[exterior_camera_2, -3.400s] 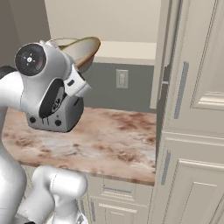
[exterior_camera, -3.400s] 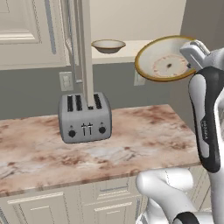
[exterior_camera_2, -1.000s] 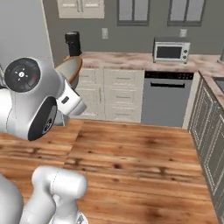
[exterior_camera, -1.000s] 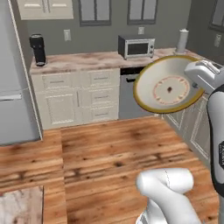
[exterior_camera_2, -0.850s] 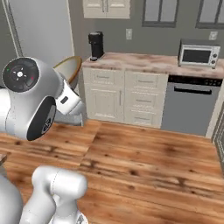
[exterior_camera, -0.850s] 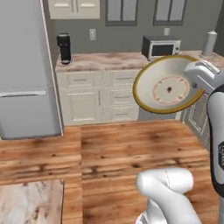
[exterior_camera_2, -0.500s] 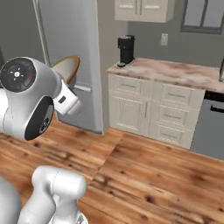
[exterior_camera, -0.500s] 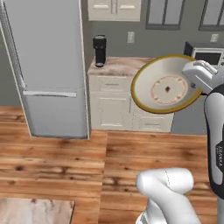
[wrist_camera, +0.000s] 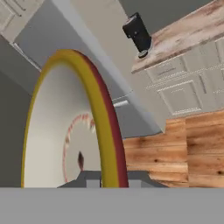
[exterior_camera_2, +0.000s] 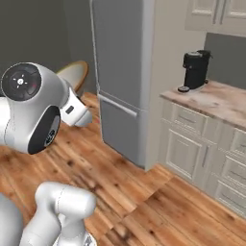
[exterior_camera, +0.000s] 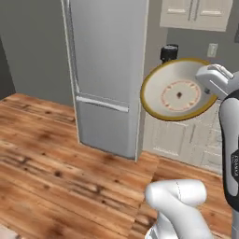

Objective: Take the smaller bowl and place it next to the appetizer plate on the dining counter , and place the larger bowl next to the plate with cooked food.

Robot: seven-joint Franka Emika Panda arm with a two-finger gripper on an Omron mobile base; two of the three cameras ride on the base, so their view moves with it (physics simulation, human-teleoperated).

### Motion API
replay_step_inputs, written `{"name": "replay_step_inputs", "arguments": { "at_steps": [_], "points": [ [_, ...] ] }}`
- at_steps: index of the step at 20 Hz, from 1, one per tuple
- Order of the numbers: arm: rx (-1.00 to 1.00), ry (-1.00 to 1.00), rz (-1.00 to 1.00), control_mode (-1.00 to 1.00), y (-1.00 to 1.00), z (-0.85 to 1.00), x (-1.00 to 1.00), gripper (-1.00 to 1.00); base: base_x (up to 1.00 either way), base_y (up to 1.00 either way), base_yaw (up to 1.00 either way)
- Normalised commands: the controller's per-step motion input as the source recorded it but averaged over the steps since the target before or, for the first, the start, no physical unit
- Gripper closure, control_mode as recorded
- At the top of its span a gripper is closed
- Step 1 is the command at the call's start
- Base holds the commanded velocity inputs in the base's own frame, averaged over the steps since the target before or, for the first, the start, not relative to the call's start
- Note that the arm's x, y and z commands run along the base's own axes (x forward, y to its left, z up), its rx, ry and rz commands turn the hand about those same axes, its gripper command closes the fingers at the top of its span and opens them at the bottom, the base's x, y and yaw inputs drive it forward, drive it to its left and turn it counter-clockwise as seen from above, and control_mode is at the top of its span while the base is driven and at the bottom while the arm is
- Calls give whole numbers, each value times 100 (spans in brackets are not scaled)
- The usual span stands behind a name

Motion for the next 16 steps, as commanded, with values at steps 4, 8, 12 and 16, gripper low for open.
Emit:
{"name": "replay_step_inputs", "arguments": {
  "at_steps": [4, 8, 12, 16],
  "points": [
    [0, 0, 0, 100, 0, 0, 0, 100, 49, -22, 76],
    [0, 0, 0, 100, 0, 0, 0, 100, 66, -28, 76],
    [0, 0, 0, 100, 0, 0, 0, 100, 78, -39, 69],
    [0, 0, 0, 100, 0, 0, 0, 100, 28, -32, 64]
  ]
}}
